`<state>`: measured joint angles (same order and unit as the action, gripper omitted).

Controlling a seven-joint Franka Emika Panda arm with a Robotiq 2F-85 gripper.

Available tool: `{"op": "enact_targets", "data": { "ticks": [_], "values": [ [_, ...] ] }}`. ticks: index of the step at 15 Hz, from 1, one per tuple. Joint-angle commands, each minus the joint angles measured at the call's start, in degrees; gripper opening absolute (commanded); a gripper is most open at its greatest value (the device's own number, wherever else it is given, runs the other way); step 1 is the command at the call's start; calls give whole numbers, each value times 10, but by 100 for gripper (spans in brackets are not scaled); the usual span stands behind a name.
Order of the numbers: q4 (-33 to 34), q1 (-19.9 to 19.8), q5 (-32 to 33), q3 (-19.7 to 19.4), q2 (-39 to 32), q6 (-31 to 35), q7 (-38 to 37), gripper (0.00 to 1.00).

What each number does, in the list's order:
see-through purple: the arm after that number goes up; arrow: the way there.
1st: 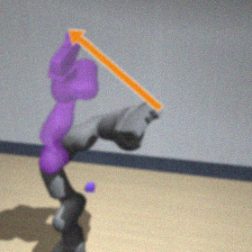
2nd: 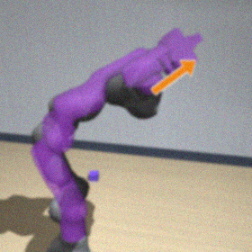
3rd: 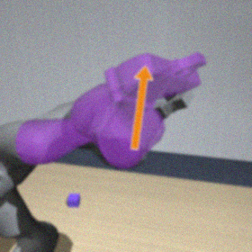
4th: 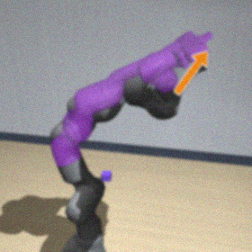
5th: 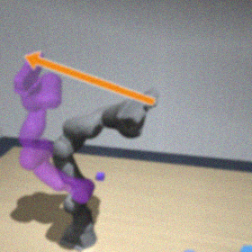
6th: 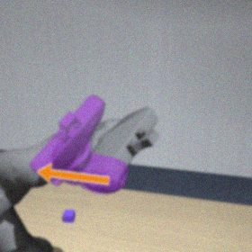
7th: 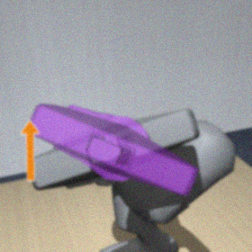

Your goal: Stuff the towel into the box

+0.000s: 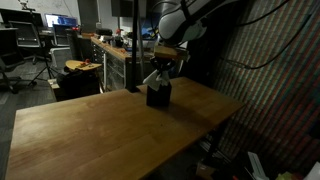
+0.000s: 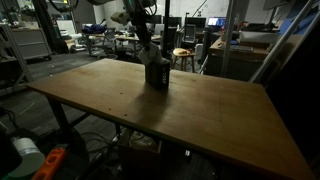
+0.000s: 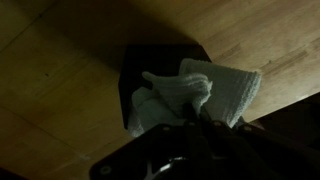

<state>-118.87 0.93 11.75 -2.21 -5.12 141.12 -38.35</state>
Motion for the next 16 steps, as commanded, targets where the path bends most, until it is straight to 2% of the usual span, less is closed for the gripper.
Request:
{"op": "enact_targets", "data": {
  "ticks": [1, 5, 10, 16],
  "values": [
    [27, 5, 52, -11, -33, 16, -54, 1],
    [37, 14, 77, -17, -76, 18, -79, 1],
    [69, 28, 79, -24, -119, 23, -78, 1],
    [89, 34, 69, -30, -116, 21, -64, 1]
  ]
}}
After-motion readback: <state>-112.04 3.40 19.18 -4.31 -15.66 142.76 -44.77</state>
